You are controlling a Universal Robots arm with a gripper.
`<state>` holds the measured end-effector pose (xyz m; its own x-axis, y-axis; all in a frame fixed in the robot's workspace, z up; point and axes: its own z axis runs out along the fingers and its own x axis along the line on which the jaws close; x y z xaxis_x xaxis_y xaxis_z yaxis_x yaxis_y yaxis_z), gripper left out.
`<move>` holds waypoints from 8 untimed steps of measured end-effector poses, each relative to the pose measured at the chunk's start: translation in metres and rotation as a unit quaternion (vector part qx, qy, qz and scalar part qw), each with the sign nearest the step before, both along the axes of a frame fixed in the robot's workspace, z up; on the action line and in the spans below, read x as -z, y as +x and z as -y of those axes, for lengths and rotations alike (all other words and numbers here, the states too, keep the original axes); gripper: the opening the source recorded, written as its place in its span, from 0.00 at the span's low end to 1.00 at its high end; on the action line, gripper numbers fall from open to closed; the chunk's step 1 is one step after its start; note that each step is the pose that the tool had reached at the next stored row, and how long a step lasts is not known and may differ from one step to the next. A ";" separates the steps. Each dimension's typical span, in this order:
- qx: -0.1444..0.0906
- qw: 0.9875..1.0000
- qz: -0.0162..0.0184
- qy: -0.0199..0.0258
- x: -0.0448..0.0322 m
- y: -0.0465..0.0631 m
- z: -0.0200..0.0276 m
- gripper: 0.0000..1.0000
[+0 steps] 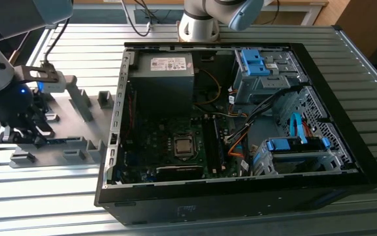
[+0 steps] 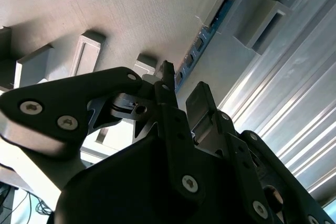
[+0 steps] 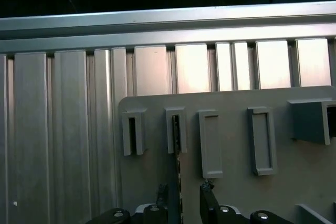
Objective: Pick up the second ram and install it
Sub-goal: 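Pick up the second ram and move it above second insertion slot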
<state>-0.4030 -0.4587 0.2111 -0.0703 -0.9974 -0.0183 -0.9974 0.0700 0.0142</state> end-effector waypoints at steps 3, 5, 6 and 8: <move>0.000 1.000 0.000 0.000 0.0018 0.000 0.0007 0.37; 0.000 1.000 0.000 0.000 0.0029 0.000 0.0011 0.37; 0.000 1.000 0.000 0.000 0.0034 0.000 0.0014 0.37; 0.000 1.000 0.000 0.000 0.0045 0.000 0.0023 0.37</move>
<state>-0.4030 -0.4610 0.2066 -0.0695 -0.9974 -0.0183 -0.9975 0.0692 0.0142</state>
